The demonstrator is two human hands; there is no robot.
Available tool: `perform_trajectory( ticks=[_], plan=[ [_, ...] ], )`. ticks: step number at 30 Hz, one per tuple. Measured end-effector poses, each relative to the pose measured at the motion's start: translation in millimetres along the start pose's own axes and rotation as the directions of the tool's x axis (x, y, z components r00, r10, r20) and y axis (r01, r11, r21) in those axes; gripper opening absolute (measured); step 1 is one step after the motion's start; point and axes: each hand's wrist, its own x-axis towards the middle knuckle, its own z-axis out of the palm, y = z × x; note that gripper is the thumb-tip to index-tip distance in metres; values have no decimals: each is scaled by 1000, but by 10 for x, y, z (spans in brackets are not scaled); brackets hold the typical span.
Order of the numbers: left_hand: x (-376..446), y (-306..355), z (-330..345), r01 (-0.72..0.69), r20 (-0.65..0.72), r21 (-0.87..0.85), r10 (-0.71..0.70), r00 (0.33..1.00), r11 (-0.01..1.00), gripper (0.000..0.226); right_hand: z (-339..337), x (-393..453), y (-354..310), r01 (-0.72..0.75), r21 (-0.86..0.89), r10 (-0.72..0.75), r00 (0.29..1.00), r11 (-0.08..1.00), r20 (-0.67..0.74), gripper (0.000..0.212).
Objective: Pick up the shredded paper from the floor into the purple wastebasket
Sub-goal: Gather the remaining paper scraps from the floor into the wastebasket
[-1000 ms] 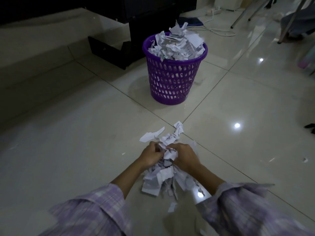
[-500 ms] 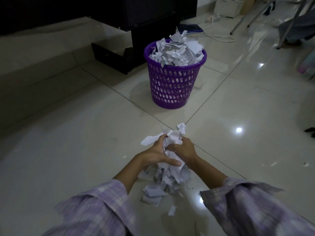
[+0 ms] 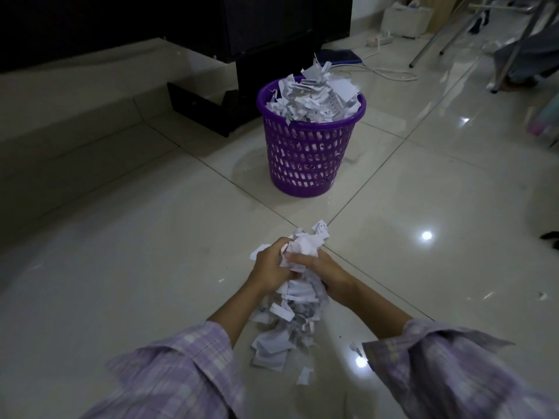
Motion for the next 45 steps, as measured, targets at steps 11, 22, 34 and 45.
perform_trajectory(
  ticks=[11,22,34,45],
  plan=[
    [55,30,110,162,-226,-77,-176,958,984,13,-62,59,8,-176,339,163,984,924,66,52],
    [-5,277,121,287,106,-208,-270,957,935,53,-57,12,-168,-281,392,239,959,876,152,41],
    [-94,337,-235,290,359,-181,-211,909,940,68,-201,70,-227,-107,108,108,994,988,-3,16],
    [495,1195,-591,75,108,-28,-72,992,997,56,-406,331,-1364,64,-118,-80,987,991,-137,31]
  ],
)
